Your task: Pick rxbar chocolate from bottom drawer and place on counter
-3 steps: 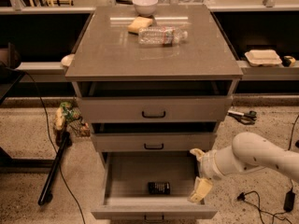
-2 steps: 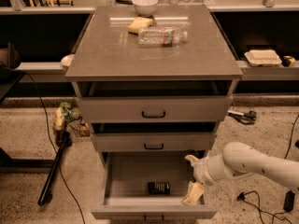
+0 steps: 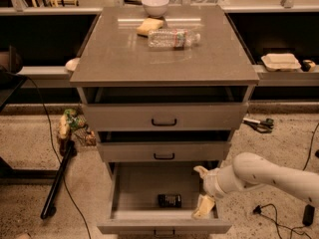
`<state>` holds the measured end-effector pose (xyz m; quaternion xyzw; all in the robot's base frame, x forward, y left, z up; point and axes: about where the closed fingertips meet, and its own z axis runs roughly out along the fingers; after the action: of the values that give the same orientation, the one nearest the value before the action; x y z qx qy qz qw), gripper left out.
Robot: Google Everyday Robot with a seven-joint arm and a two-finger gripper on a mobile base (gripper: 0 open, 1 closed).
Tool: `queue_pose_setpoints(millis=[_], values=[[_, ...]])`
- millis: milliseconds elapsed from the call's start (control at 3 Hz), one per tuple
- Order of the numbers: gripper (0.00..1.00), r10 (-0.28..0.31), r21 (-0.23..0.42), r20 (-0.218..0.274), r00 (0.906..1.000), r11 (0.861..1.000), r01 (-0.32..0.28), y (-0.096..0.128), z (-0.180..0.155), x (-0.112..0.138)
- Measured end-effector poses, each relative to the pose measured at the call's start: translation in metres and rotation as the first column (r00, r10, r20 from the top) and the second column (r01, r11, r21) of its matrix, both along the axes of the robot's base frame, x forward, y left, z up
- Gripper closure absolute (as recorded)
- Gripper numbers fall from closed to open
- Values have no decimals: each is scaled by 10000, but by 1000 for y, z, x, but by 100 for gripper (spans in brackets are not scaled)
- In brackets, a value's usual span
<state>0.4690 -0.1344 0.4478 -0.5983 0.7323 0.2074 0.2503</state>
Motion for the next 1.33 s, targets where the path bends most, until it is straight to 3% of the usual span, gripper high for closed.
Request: queue_pose_setpoints(millis=[333,667,1333], values=[[0,781,-9,276,9966,9969,-781,17,-47,20],[0,1168,514,348,9925,9916,-1185,35,-102,36],[0,1069,1293,-89,9942,9860,-1049,62,-188,58]])
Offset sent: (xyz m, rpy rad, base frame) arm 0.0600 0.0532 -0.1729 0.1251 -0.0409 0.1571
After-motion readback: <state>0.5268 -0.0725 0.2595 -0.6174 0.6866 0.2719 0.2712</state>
